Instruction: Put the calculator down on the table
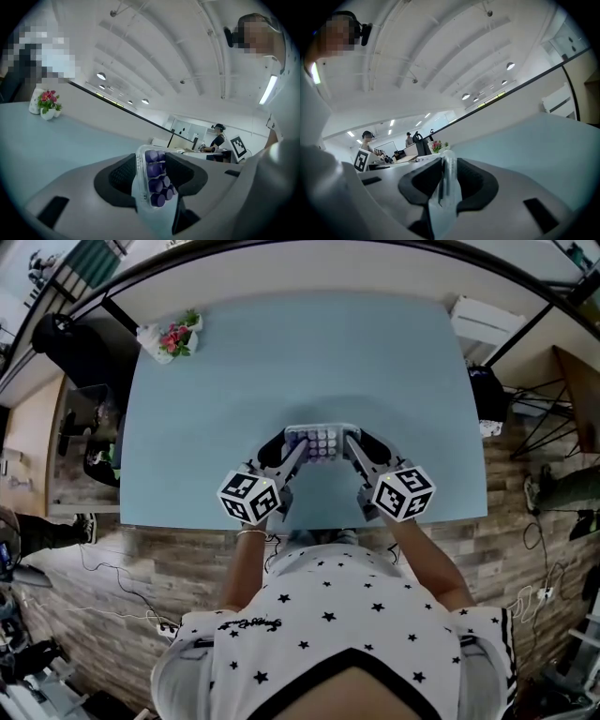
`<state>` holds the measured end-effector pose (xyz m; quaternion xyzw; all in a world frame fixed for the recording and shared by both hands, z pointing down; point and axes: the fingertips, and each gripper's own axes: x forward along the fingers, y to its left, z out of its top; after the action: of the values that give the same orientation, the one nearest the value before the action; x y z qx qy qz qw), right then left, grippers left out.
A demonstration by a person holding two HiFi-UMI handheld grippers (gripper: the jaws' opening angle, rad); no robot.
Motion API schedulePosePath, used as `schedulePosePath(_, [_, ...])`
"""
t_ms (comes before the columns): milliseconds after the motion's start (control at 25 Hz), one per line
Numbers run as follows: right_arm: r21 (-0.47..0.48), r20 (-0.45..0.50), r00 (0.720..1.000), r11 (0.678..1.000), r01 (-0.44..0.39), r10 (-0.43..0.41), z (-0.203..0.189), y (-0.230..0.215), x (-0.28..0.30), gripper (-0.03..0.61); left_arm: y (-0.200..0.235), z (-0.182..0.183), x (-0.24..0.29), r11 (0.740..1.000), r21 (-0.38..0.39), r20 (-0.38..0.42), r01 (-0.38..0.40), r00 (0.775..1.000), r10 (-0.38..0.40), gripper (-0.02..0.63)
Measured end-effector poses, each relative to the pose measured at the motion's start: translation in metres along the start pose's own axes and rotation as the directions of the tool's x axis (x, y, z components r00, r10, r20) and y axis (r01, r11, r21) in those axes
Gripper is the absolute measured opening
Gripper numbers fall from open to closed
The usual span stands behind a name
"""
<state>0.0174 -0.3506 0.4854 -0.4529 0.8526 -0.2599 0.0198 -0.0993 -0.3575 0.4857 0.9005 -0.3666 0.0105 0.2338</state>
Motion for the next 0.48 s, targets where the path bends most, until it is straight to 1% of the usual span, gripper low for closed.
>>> schedulePosePath(480, [0.071,-0.085,0.994,0.994,0.08,-0.073,-0.042,-0.025,0.008,0.094,0.019,-0.043,0.013,0.997,-0.078,-0.091,-0.014,0.996,0.007,0.204])
